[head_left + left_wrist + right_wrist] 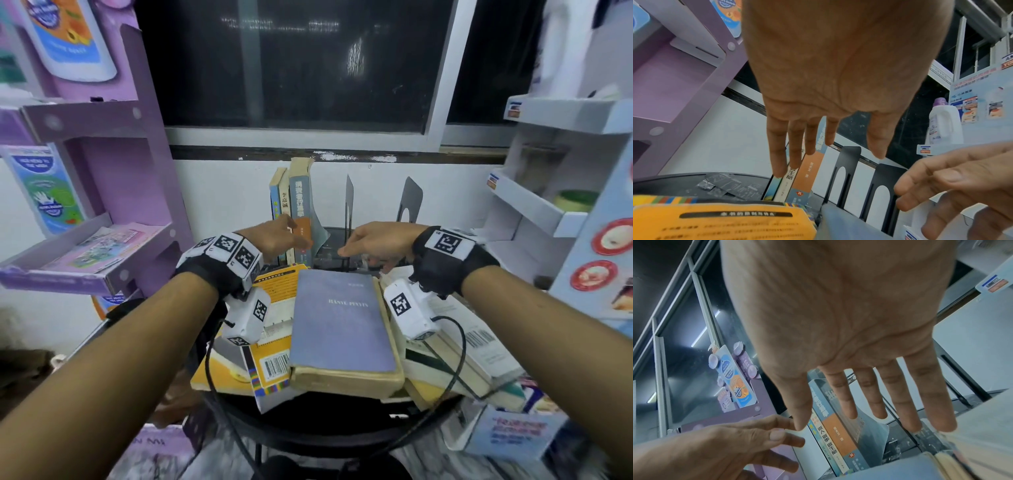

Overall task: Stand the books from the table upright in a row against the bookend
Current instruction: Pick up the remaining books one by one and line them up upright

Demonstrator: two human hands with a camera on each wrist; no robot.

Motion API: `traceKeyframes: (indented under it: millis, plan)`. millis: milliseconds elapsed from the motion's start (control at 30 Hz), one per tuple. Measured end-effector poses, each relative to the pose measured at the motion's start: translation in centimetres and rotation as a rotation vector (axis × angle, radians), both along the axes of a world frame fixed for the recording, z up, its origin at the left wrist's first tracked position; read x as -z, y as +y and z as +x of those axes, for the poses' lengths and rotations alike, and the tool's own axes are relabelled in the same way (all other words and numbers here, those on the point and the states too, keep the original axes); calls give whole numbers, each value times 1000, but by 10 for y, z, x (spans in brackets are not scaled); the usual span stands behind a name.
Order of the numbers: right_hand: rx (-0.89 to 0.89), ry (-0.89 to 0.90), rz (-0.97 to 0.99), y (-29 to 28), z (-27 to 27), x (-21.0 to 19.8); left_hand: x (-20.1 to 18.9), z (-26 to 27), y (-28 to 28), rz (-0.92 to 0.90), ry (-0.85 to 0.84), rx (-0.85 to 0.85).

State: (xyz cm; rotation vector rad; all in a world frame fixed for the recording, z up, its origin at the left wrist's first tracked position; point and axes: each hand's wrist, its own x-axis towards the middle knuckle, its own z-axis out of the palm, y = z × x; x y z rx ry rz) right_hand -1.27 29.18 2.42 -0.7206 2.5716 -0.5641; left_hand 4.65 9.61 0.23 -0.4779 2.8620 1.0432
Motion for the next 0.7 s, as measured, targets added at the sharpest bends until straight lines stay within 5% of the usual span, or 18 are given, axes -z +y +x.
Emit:
traceKeyframes:
  millis: [333,700]
  plan:
    - [53,-69,45,24,25,9,19,24,35,49,-223,14]
    - [109,-83,62,27,38,20,33,33,44,51,-236,56]
